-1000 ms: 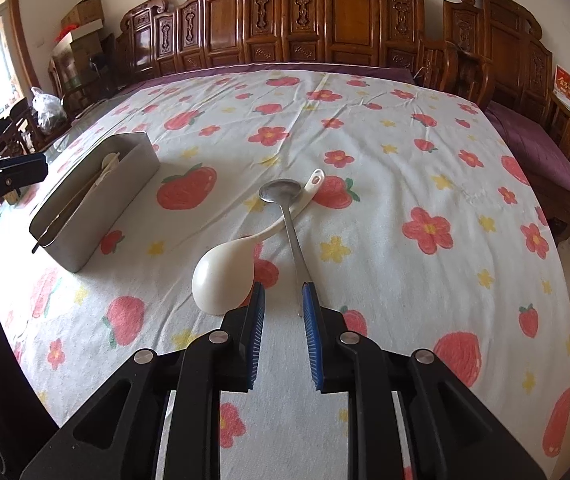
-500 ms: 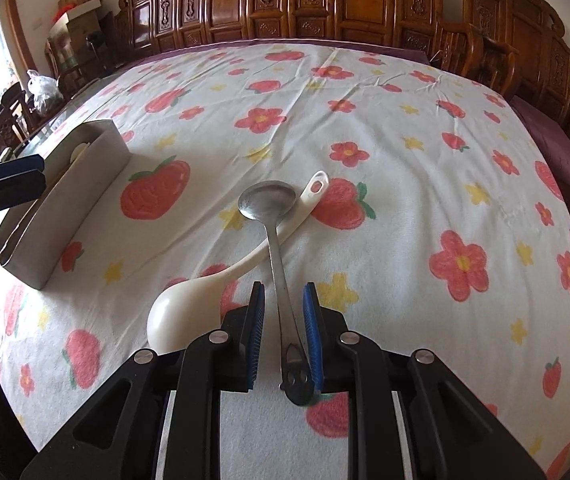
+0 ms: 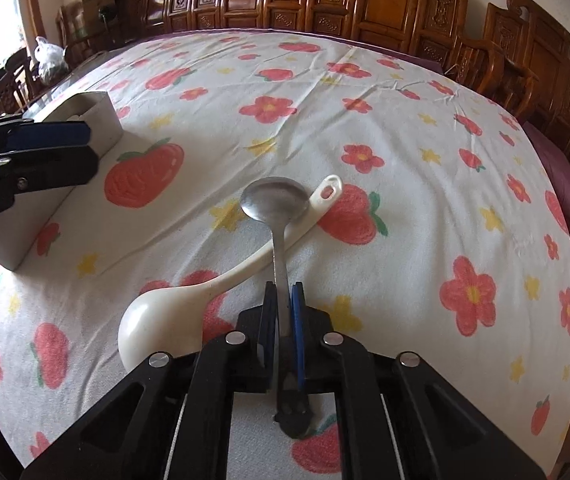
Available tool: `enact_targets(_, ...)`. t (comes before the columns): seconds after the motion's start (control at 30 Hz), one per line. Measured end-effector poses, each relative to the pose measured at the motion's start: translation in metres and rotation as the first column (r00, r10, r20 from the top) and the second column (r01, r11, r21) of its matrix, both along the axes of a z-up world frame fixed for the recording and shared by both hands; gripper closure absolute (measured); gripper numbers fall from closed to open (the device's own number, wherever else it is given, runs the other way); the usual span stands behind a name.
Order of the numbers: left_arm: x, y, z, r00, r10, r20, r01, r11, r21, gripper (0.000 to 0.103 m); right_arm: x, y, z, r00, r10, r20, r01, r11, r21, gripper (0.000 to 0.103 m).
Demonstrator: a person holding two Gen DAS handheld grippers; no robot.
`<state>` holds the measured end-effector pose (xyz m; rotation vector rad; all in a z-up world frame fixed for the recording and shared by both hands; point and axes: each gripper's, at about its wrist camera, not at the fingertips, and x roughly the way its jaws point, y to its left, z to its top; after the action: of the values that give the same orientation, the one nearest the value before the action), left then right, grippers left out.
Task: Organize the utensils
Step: 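Grasp the silver spoon handle with the right gripper while the left grasps the white ladle handle, then lift and carry the white ladle and silver spoon toward the metal tray with both grippers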
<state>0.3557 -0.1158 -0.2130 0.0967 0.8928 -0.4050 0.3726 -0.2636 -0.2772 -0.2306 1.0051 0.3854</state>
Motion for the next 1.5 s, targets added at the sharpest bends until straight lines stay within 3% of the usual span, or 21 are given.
enact_targets(0.33, 0.01, -0.042, -0.016, 0.991, -0.117, -0.068, 0.117, 0.993, 0.003, 0.058, -0.004, -0.043, 0.025, 0.993, -0.109, 0.039, 0.106, 0.992, 0.069, 0.095)
enact_targets(0.5, 0.009, -0.066, -0.029, 0.977, -0.187, -0.1, 0.188, 0.982, 0.001, 0.058, -0.012, -0.071, 0.022, 0.989, -0.147, 0.016, 0.145, 0.986, 0.087, 0.095)
enact_targets(0.7, 0.013, -0.084, -0.045, 0.963, -0.219, -0.154, 0.223, 0.975, 0.01, 0.073, -0.019, -0.088, 0.018, 0.984, -0.179, 0.002, 0.178, 0.979, 0.1, 0.095)
enact_targets(0.83, 0.015, -0.086, -0.054, 0.958, -0.232, -0.169, 0.241, 0.97, 0.031, 0.074, -0.022, -0.089, 0.02, 0.984, -0.179, 0.005, 0.177, 0.979, 0.101, 0.095)
enact_targets(1.07, 0.015, -0.085, -0.055, 0.957, -0.247, -0.151, 0.257, 0.965, 0.053, 0.084, -0.021, -0.084, 0.019, 0.984, -0.177, 0.003, 0.176, 0.979, 0.107, 0.095)
enact_targets(1.17, 0.018, -0.082, -0.055, 0.953, -0.262, -0.152, 0.271, 0.962, 0.038, 0.092, -0.02, -0.082, 0.017, 0.984, -0.179, -0.005, 0.179, 0.978, 0.106, 0.095)
enact_targets(1.5, 0.026, -0.075, -0.056, 0.929, -0.34, -0.145, 0.343, 0.939, -0.008, 0.094, -0.024, -0.08, 0.014, 0.981, -0.191, -0.018, 0.192, 0.977, 0.094, 0.095)
